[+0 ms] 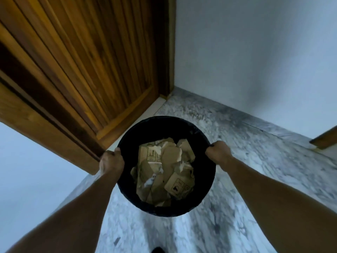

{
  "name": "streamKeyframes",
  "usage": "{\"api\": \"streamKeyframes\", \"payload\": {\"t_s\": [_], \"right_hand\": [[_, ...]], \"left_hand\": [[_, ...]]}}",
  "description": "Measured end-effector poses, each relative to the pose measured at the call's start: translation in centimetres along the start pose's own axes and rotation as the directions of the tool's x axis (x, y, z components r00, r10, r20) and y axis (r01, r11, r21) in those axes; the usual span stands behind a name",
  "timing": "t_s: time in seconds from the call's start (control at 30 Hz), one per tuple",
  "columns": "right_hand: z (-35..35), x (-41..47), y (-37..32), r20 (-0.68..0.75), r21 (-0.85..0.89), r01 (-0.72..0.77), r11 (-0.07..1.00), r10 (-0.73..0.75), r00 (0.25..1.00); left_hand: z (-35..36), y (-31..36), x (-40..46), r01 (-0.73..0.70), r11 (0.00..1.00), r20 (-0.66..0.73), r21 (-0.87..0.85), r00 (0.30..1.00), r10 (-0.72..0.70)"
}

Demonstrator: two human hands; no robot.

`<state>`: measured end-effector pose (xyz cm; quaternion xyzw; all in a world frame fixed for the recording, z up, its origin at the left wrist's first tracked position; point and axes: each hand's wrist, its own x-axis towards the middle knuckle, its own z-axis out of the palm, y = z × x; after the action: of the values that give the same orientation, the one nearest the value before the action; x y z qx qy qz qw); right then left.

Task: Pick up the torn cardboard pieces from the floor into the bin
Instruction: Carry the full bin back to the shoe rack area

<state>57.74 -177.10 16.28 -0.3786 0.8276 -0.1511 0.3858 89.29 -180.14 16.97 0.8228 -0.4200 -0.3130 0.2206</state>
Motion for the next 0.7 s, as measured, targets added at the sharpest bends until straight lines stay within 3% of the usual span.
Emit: {"api": "streamKeyframes", "payload": {"t_s": [0.17,0.37,0.7], "right_hand": [[-8.8,-3.8,5.6,-0.128,0.172,-0.032,0.985,0.054,0.99],[-17.8,-8.5,12.3,-0.27,0.199,-0.082,0.977,0.135,0.953],[-29.7,-18.3,21.9,-0.477,0.306,-0.268,0.913,0.391,0.787]], "left_hand": [[0.8,6.2,-9.4,-0.126,0.992,0.028,-0.027,0.992,0.127],[3.3,11.8,-18.1,-0.257,0.963,0.069,-0.081,0.962,0.263],[8.1,21.1,-30.6,-0.466,0.879,0.328,-0.102,0.818,0.472]]}}
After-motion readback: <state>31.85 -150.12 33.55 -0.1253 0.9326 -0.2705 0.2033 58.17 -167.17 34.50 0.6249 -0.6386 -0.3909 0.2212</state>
